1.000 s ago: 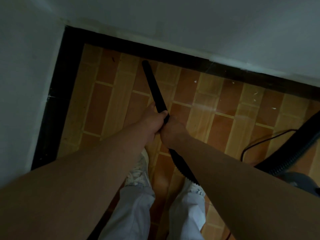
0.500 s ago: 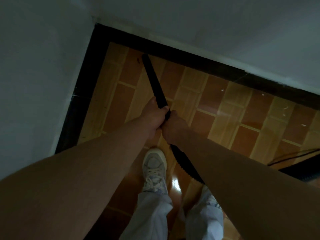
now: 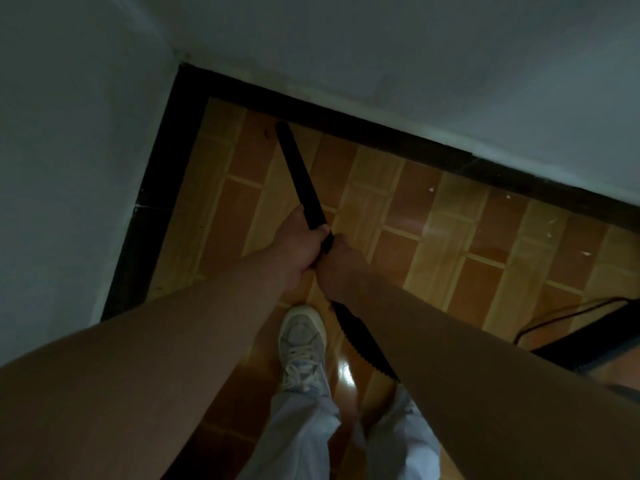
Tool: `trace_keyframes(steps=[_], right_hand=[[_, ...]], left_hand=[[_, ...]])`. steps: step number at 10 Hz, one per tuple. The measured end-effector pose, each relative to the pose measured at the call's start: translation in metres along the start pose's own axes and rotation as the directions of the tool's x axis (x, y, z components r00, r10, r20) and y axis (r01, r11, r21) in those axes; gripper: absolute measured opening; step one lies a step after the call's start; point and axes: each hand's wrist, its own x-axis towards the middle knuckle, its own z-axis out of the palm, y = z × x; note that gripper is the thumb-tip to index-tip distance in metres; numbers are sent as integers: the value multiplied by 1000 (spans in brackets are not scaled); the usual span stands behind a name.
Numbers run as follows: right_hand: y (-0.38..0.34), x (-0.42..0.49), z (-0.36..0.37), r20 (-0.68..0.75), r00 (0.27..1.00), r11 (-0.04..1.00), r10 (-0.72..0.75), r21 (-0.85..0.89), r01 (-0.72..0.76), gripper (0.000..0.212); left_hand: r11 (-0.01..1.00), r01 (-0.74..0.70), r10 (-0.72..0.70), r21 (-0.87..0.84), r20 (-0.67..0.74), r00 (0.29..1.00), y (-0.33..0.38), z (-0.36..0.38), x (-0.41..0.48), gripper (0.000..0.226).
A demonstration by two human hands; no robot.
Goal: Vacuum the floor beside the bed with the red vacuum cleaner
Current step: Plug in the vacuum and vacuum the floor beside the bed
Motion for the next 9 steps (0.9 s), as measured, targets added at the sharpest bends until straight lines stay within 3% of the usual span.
trace_keyframes(steps=[3,6,9], right_hand=[[87,-32,5,-75,994,992,82,99,-75,43],[154,-59,1,-64,979,943,194,286,-169,28],[196,-74,-2,-95,974,939,206,301,-169,38]], left_hand=[[994,44,-54,96,100,994,-33,74,-36,63],[984,40,-72,172,188,979,-57,131,-60,68],[950,4,-91,313,265,960,-65,176,-72,71]])
